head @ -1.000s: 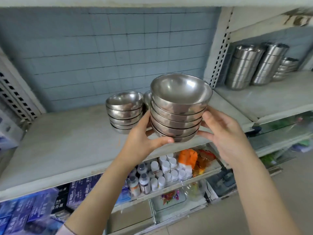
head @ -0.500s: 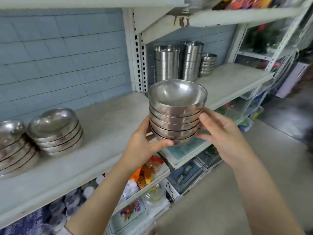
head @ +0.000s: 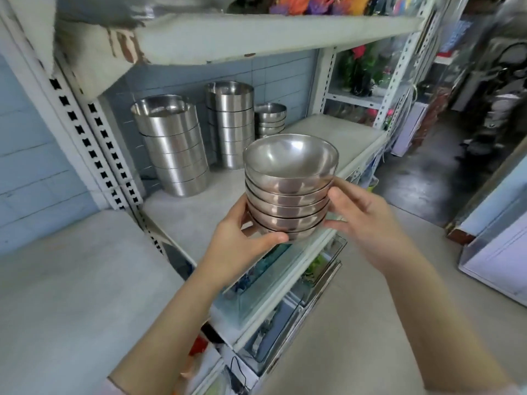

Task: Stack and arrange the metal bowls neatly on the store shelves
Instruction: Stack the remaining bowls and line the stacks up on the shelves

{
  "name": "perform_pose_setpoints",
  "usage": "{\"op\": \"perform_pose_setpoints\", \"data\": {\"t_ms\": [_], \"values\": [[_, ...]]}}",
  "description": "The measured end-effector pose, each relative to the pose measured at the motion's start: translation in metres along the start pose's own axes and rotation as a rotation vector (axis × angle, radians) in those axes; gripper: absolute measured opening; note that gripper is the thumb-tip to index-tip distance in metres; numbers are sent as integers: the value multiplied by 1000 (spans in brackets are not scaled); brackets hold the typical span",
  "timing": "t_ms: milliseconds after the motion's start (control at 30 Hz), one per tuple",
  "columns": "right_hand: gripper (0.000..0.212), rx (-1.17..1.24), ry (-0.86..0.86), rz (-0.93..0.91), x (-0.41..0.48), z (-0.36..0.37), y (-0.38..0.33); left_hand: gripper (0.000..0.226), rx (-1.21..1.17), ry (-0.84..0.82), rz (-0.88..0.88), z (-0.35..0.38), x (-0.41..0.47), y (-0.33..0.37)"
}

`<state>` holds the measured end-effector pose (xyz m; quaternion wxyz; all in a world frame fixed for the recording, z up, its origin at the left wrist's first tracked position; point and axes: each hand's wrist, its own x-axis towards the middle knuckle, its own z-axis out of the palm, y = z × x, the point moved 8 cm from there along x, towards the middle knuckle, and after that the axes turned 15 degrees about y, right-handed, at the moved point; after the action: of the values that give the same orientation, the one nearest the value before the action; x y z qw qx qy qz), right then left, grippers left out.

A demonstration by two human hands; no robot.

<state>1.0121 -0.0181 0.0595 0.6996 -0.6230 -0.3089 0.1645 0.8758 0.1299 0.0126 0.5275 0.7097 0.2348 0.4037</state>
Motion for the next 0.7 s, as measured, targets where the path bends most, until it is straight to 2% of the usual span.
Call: {"op": "perform_pose_setpoints", "data": {"t_ms": [167, 267, 400, 567, 700], "values": [[43, -49, 21, 22, 61, -46, 22, 65, -13, -34, -10, 62, 54, -14], [52, -43, -10, 4, 102, -72, 32, 73, -25, -37, -18, 99, 89, -24], [49, -21, -78, -19, 162, -103, 48, 80, -44, -34, -47, 153, 131, -45], [56, 17, -178, -1, 248, -148, 82, 80, -8, 45, -91, 219, 181, -72], [63, -25, -295, 17, 304, -163, 113, 95, 29, 141, -134, 246, 212, -96]]}}
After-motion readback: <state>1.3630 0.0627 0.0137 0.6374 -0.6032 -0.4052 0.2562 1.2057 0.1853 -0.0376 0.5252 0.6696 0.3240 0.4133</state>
